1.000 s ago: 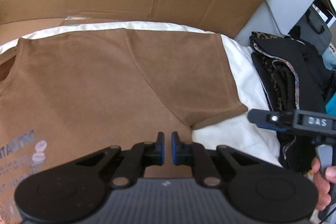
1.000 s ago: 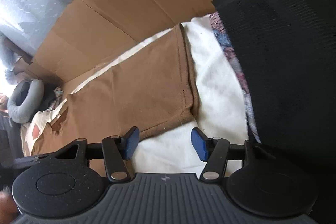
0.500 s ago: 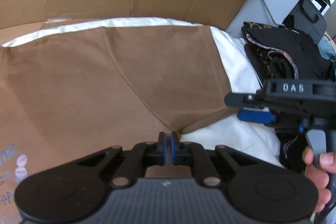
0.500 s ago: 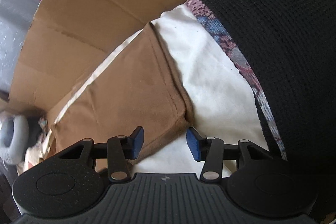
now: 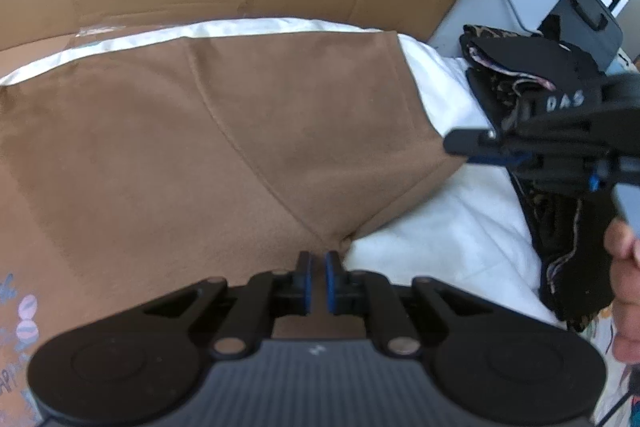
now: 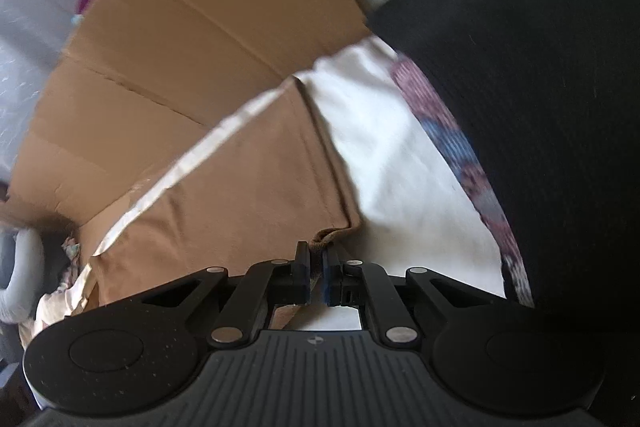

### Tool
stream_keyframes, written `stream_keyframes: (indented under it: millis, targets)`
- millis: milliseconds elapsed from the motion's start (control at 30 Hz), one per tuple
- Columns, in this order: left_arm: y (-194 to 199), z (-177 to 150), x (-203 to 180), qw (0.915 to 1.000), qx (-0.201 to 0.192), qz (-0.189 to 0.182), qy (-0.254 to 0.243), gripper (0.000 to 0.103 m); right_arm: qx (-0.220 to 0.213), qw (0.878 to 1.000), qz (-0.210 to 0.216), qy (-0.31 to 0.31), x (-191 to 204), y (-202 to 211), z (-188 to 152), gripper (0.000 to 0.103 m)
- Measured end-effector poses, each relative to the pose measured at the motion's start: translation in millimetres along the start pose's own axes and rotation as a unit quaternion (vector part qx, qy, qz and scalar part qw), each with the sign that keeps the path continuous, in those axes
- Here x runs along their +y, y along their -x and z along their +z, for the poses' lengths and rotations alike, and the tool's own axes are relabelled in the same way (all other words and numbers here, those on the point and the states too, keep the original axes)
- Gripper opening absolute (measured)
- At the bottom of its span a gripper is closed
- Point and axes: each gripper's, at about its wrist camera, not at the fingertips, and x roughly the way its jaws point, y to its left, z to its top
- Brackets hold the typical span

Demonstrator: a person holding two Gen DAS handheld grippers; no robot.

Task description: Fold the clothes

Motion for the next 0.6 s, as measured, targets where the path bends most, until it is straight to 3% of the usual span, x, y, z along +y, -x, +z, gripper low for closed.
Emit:
stream_keyframes:
  millis: [200, 600]
  targets:
    - [-5.1, 1.2, -4.4, 1.0, 0.0, -0.004, -0.003, 0.008, -0.007, 0.998, 0.045, 0.04, 20.8, 13.9, 7.3, 0.003]
    - [-12.1, -8.8, 1.3, 0.9986, -0.018, -0.018, 0.046, 0.004, 0.016, 0.992, 0.108, 0.061, 48.3, 23.7, 7.0, 0.002]
